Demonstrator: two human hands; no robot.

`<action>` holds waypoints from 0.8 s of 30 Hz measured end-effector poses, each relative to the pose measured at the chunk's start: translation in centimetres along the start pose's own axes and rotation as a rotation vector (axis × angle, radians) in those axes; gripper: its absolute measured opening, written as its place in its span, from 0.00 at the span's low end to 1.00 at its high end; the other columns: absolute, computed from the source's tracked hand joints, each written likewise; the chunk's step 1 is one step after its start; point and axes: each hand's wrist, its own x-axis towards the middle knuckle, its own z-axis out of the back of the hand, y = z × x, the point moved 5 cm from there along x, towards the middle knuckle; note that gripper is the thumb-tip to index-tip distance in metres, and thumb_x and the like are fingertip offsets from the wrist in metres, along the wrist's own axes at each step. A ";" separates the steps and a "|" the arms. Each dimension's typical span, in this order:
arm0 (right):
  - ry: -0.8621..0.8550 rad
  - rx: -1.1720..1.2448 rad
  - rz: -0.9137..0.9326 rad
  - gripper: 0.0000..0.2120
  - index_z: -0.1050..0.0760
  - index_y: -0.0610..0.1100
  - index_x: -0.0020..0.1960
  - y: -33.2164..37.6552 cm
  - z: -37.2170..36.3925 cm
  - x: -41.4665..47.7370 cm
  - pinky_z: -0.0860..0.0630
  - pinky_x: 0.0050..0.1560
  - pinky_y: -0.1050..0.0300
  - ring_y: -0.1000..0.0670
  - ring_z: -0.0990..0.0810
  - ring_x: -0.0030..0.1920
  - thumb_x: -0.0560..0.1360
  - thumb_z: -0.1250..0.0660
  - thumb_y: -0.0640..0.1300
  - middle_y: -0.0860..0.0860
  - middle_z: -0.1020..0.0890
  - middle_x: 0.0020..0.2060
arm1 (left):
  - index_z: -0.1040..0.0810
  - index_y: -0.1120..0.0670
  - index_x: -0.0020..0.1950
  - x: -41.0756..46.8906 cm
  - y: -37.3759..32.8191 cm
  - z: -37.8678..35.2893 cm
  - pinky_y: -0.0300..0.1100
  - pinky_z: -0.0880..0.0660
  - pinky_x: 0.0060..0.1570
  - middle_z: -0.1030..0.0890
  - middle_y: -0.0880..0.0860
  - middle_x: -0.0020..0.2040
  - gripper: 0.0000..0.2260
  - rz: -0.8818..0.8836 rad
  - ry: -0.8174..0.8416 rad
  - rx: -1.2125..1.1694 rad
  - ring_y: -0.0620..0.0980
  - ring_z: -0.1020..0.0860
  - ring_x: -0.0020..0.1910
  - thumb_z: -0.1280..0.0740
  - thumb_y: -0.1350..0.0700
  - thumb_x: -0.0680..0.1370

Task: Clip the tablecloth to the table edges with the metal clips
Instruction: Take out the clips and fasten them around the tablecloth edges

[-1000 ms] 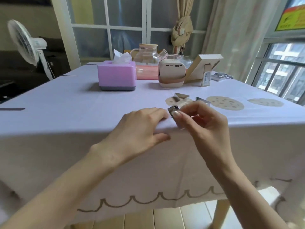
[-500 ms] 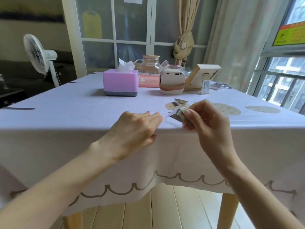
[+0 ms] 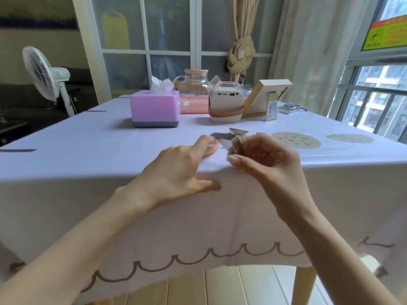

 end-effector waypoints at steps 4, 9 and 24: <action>-0.110 0.019 0.018 0.06 0.23 0.42 0.38 0.2 -0.1 -0.5 0.26 0.35 0.63 0.51 0.24 0.34 0.68 0.27 0.36 0.50 0.22 0.31 | 0.36 0.50 0.54 0.0 -0.2 1.2 0.43 0.26 0.57 0.21 0.47 0.60 0.28 0.128 -0.232 -0.340 0.44 0.22 0.58 0.35 0.34 0.64; -0.147 0.048 0.065 0.06 0.22 0.41 0.41 -0.4 -0.5 -1.7 0.27 0.34 0.64 0.52 0.25 0.30 0.67 0.27 0.40 0.48 0.23 0.31 | 0.31 0.41 0.55 -0.1 -1.4 1.0 0.47 0.23 0.51 0.22 0.38 0.53 0.11 -0.100 -0.206 -0.275 0.39 0.22 0.53 0.41 0.40 0.75; -0.249 -0.123 0.356 0.04 0.23 0.47 0.39 -2.1 -1.0 -4.1 0.28 0.55 0.51 0.47 0.21 0.54 0.67 0.28 0.44 0.53 0.18 0.40 | 0.27 0.44 0.57 -0.4 -1.3 0.8 0.47 0.25 0.37 0.17 0.44 0.44 0.11 -0.210 -0.302 -0.112 0.49 0.21 0.39 0.45 0.44 0.79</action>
